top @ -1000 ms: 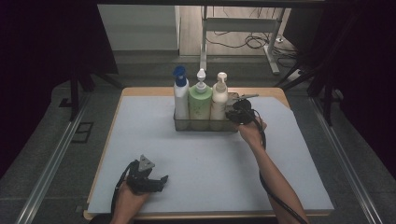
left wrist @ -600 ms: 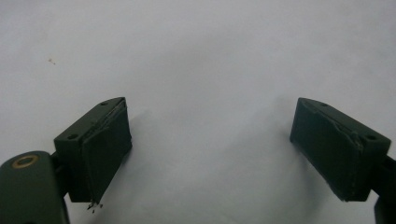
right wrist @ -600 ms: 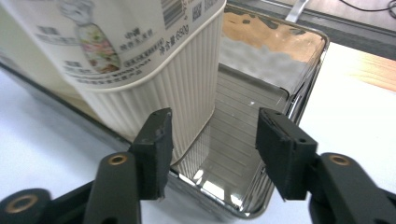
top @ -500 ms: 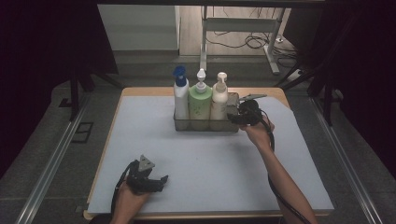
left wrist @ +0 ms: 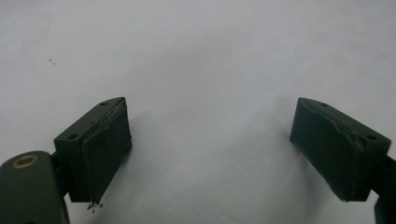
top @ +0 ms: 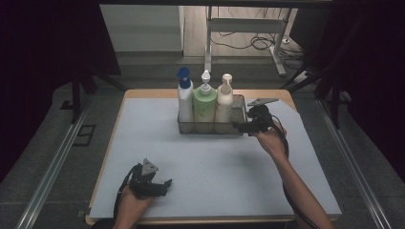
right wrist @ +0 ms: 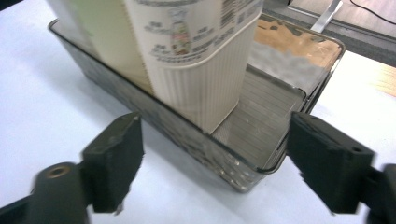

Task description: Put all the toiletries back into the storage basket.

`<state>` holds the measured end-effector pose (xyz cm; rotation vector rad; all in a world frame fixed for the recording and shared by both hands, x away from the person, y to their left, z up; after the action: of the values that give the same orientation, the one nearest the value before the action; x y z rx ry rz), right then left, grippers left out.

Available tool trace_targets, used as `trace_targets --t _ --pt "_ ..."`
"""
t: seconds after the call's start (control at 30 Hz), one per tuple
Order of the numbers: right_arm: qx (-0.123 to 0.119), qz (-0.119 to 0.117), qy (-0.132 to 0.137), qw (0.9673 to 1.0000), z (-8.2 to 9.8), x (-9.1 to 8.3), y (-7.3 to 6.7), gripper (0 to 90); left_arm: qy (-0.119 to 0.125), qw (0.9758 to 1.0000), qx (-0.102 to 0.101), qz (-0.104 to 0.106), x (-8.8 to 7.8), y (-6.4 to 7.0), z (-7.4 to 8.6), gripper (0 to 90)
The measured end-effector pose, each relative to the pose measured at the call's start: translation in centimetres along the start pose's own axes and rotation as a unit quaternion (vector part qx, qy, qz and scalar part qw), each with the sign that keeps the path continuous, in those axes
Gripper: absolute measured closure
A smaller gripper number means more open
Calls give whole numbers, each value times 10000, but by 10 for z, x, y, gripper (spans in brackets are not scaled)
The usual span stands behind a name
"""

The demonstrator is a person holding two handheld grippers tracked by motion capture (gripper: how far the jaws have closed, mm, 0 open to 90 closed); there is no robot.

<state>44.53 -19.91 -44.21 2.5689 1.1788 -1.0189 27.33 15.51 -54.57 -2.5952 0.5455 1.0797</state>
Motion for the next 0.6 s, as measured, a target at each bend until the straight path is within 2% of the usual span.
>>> trace_targets --t 0.13,0.53,0.6 --pt "-171 4 -66 9998 2 -5 -7 132 0 10000 1 1 0 0 0 120" --pt "-377 -31 -104 9992 12 -21 -16 85 1 10000 -1 1 0 0 0 120" --pt "-400 -22 -74 9992 14 -24 -17 55 0 10000 0 1 0 0 0 120"
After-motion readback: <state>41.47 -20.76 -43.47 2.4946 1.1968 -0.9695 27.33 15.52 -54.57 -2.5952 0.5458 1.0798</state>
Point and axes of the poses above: each handheld gripper's, and its own axes: x roughly forward along the jaws, z roughly out of its underside, y roughly to its right, the point moved 3 cm from there along x, roughly forward along the jaws, and after that the axes turned 11 degrees about -z, right-handed, at the moved point
